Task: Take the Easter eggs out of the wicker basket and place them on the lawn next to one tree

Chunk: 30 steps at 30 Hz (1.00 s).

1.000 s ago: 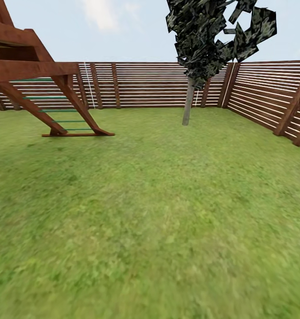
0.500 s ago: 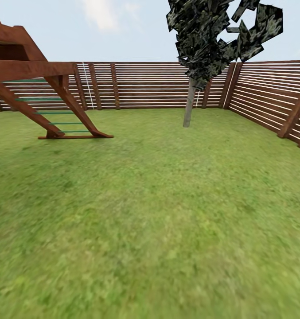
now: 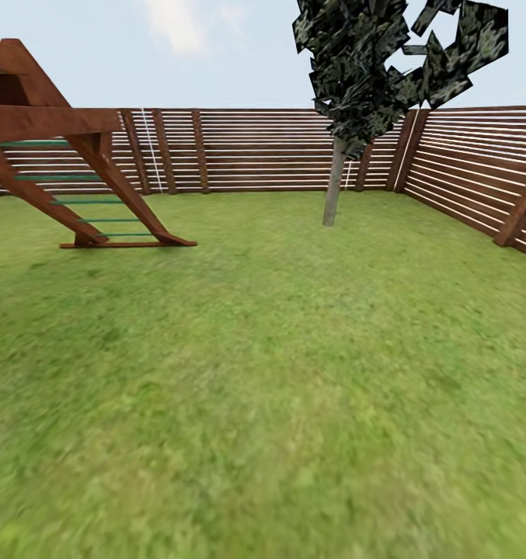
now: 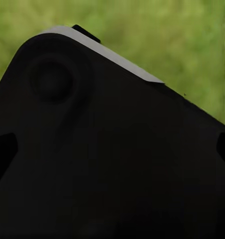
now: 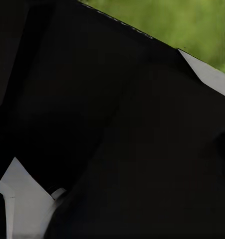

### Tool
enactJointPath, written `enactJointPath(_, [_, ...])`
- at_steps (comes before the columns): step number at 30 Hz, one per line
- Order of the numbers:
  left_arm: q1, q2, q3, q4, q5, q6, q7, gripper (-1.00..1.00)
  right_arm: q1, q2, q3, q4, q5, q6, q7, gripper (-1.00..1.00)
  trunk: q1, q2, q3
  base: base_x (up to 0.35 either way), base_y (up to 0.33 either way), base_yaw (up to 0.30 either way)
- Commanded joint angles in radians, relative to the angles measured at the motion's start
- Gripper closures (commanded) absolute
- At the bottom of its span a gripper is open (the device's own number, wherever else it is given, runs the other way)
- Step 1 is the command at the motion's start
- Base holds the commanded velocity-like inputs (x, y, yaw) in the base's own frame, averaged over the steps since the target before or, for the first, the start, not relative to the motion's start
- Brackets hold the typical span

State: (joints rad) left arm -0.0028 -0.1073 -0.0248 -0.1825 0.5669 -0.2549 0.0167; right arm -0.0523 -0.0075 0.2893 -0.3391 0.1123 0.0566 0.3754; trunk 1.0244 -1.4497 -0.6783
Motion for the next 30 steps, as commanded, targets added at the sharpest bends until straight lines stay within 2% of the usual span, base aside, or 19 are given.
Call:
enactJointPath(1, [0.0, 0.0, -0.003, 0.0, 0.004, -0.003, 0.002, -1.0, 0.0, 0.0, -0.002, -0.003, 0.01, 0.005, 0.004, -1.0, 0.001, 0.0, -0.001, 0.343, 0.0, 0.0])
enactJointPath(30, [0.0, 0.0, -0.003, 0.0, 0.004, -0.003, 0.002, -1.0, 0.0, 0.0, -0.002, -0.003, 0.01, 0.005, 0.004, -1.0, 0.001, 0.0, -0.001, 0.343, 0.0, 0.0])
